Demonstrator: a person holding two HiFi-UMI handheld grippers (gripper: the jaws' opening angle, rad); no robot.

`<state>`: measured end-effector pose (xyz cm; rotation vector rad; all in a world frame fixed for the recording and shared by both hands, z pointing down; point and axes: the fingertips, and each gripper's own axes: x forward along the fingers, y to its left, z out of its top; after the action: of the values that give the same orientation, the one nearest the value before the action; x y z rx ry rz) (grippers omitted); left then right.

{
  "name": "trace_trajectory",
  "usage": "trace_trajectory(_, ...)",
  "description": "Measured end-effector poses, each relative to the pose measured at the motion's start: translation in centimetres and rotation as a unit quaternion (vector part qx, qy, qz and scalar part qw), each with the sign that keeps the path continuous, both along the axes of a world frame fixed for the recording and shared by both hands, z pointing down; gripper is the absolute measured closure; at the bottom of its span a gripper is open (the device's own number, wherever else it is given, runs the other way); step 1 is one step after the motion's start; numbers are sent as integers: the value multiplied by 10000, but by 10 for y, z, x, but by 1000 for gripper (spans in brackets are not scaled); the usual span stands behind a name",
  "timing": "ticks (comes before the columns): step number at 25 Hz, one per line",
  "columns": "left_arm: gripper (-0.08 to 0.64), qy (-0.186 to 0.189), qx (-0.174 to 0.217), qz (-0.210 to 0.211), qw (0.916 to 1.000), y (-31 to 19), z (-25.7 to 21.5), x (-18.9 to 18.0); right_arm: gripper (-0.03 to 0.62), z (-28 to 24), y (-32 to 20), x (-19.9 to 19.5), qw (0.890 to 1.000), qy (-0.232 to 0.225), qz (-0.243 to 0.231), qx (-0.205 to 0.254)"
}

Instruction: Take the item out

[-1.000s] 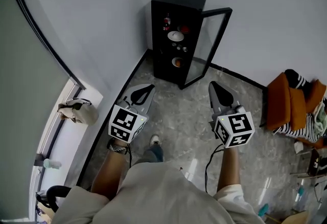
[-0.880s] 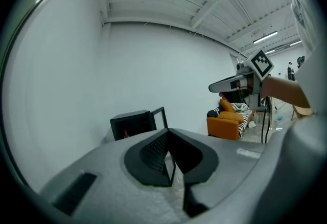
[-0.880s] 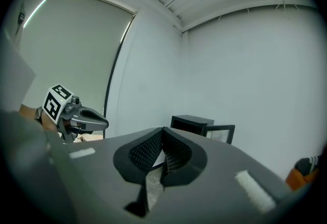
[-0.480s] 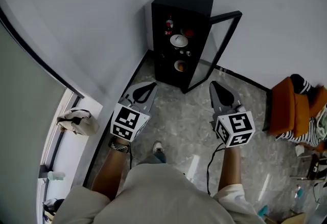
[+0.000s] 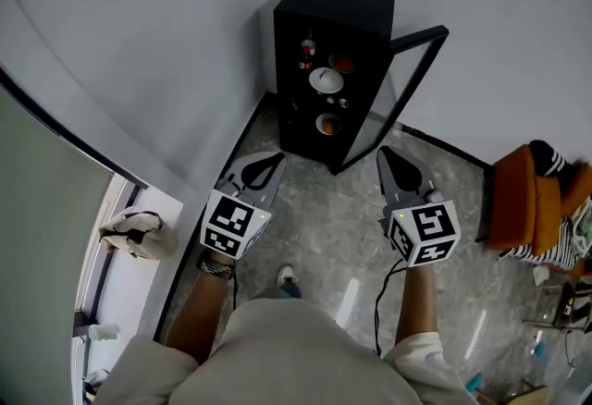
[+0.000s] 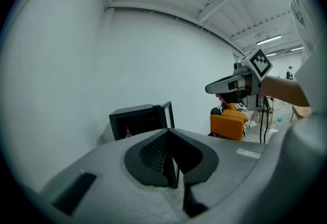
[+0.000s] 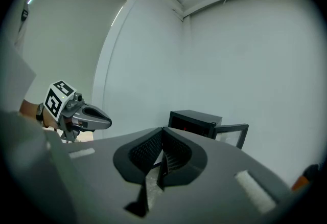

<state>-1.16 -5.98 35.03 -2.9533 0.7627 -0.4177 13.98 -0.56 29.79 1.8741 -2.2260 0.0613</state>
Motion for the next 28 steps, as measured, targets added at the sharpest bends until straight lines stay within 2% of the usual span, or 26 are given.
trace_trajectory(8, 555, -63, -87, -22, 9999, -57, 12, -4, 584, 15, -65, 4, 9998, 59, 49, -163)
trace_trajectory(13, 555, -132, -158, -68, 9998, -92, 22, -8, 584, 22, -98, 7, 9993, 282, 124, -232)
trace_trajectory(19, 555, -94, -151, -137, 9997, -114, 28, -2, 550, 42, -132, 6, 9986, 309, -239, -357)
trace_trajectory(28, 555, -279, -365, -549, 9974, -166, 58, 16, 549, 89, -219, 22, 9948, 520, -634, -605)
